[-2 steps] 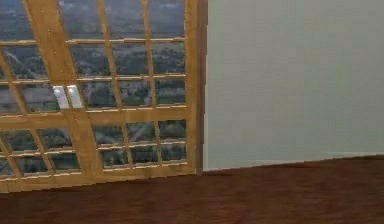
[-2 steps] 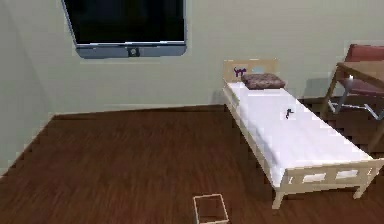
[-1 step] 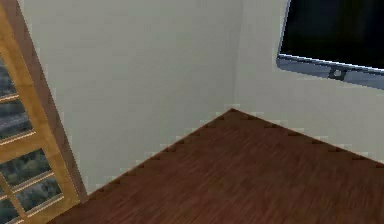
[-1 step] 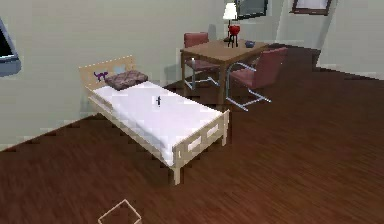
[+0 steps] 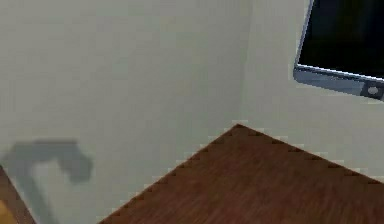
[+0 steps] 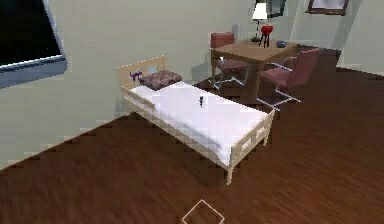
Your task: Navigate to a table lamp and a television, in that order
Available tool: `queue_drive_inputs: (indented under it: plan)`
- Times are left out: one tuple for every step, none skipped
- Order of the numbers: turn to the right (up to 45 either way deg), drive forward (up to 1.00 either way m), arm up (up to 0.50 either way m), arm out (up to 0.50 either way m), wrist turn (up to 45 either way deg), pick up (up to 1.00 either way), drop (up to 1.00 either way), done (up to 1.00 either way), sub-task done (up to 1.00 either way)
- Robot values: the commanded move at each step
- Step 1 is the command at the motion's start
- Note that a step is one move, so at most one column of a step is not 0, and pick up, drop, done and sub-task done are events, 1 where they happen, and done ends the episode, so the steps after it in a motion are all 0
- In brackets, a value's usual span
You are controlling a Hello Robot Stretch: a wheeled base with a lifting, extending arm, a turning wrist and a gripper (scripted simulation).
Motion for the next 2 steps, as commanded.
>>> queue_drive_inputs:
  plan:
    - [39.0,0.0,0.0,0.0,0.0,0.0,0.0,0.0,0.0]
    - [0.0,0.7,0.0,0.0,0.0,0.0,0.0,0.0,0.0]
